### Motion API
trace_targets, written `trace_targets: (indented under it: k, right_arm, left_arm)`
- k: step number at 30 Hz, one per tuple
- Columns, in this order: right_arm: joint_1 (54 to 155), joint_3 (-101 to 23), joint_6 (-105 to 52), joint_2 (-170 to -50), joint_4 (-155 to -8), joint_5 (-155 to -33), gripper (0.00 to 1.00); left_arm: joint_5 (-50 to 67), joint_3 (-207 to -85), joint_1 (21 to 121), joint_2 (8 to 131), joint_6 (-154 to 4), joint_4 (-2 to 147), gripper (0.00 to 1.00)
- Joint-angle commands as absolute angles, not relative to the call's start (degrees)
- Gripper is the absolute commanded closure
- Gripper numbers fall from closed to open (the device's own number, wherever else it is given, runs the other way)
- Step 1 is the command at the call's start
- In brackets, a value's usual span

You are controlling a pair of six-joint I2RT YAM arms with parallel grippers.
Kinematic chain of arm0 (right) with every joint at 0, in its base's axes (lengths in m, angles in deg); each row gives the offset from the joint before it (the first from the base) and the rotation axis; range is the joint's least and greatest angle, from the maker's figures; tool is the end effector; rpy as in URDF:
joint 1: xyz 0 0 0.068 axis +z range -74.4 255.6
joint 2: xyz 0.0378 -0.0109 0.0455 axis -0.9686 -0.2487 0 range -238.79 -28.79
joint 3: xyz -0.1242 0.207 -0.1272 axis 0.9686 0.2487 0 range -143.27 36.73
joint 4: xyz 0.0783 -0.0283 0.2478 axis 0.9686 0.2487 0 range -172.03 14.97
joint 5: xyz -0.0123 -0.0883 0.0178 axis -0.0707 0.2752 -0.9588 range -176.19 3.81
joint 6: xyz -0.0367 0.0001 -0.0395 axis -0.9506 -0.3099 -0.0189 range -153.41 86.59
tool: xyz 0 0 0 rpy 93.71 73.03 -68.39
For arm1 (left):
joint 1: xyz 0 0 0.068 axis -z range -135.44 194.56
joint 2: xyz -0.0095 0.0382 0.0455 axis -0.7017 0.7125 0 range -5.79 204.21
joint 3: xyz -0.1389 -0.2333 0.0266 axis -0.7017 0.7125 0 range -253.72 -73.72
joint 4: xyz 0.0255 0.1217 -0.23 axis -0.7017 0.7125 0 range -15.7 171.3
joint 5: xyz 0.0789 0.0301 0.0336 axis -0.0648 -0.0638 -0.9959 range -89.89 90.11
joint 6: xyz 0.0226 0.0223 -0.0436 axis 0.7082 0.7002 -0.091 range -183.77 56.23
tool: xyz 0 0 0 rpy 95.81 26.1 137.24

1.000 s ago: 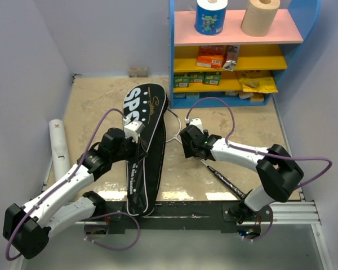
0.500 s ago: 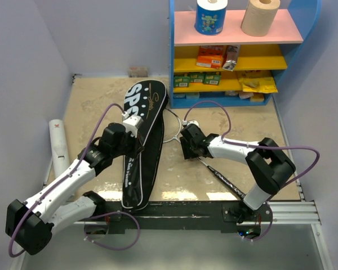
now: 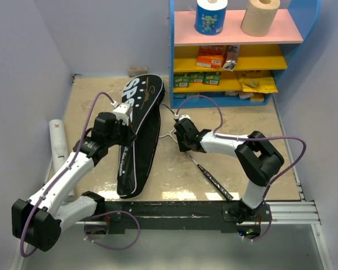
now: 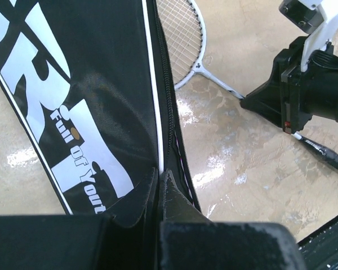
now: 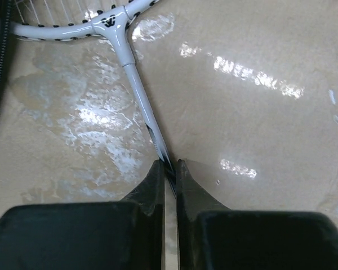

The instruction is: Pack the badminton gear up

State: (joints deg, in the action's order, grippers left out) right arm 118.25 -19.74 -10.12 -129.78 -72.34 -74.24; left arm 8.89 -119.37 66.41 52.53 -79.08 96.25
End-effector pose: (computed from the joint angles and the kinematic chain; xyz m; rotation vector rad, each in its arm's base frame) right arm 0.2629 0.2322 0.1555 -0.3371 2.4781 0.2199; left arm 0.2053 -0.0882 0.2809 0.2154 2.2069 -0.5314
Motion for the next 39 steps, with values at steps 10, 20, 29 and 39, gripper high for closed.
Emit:
trace_targets:
  k: [10,20,29,39]
  right_arm:
    - [120.7,-28.1,-3.4,-131.7,-62.2,-77.9,1.0]
    - [127.7,-27.4,3.5,-126.7,-59.3,-74.8,1.0]
    - [128.2,-35.5,3.8,-130.5,-54.8,-71.9,1.0]
    - [129.6,-27.4,4.0,-130.5,-59.6,-73.3,0.62]
  left_arm:
    - [7.1,-120.3,65.3,51.3,-77.1,90.9,1.0]
    - [7.8,-118.2,65.3,50.3,-77.0,89.6,1.0]
    - [8.8,-117.7,65.1,49.5,-76.9,89.2,1.0]
    - [10.3,-116.7,65.2,48.5,-77.1,89.1,1.0]
